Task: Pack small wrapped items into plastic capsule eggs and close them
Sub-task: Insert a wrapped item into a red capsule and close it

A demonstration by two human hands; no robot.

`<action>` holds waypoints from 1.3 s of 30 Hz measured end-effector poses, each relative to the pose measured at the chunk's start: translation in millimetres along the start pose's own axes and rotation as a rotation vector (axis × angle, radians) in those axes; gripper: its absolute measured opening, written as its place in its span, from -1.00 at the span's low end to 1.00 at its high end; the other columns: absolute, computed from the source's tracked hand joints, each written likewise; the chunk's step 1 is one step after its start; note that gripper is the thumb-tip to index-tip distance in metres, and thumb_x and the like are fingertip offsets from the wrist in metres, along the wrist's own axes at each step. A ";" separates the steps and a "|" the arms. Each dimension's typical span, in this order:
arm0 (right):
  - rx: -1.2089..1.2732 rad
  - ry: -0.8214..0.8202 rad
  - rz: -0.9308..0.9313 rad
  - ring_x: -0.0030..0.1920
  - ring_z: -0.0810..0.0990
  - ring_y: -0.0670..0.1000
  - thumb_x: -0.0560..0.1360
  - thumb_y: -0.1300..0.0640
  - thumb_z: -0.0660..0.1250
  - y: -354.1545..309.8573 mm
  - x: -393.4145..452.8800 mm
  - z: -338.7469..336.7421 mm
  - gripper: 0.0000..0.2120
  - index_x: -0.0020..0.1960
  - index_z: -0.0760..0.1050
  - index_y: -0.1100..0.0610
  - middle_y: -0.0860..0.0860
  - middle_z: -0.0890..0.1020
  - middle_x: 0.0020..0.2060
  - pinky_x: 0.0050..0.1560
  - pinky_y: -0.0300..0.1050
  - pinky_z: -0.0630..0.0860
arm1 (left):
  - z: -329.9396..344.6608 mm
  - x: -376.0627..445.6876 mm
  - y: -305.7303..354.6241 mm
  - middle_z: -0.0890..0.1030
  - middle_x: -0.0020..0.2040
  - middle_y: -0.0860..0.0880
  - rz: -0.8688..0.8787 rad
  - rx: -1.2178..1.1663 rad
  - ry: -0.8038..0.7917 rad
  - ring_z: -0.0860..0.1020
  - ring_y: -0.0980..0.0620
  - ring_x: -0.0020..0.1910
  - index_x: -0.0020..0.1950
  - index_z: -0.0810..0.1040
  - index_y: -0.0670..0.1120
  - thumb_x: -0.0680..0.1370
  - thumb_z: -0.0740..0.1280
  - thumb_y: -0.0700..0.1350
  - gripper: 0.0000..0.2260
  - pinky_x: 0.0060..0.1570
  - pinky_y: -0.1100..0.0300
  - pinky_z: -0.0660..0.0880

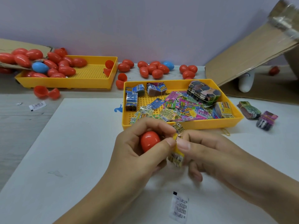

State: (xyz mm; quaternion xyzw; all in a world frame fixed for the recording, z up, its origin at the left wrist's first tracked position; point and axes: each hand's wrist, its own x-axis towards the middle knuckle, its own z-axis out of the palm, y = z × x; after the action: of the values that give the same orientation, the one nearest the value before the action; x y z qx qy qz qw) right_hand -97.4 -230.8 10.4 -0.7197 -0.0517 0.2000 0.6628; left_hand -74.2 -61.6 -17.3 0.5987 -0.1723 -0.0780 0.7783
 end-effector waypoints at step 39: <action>0.441 -0.144 0.065 -0.54 0.31 -0.10 0.20 0.07 0.63 5.1 1.4 -10.9 -0.59 0.01 0.62 0.07 0.03 0.57 -0.16 -0.52 -0.28 0.12 | 1.3 -2.3 -0.4 0.56 -0.22 0.03 -0.036 0.009 0.024 0.51 0.11 -0.38 -0.05 0.63 0.06 0.35 0.38 -0.03 -0.80 -0.46 0.27 0.38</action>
State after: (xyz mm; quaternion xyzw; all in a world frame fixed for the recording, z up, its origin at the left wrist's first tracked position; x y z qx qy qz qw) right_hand -93.2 -241.1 5.5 -0.5425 -0.0307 0.2786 0.7919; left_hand -76.8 -62.2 -17.8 0.6063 -0.1526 -0.0839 0.7759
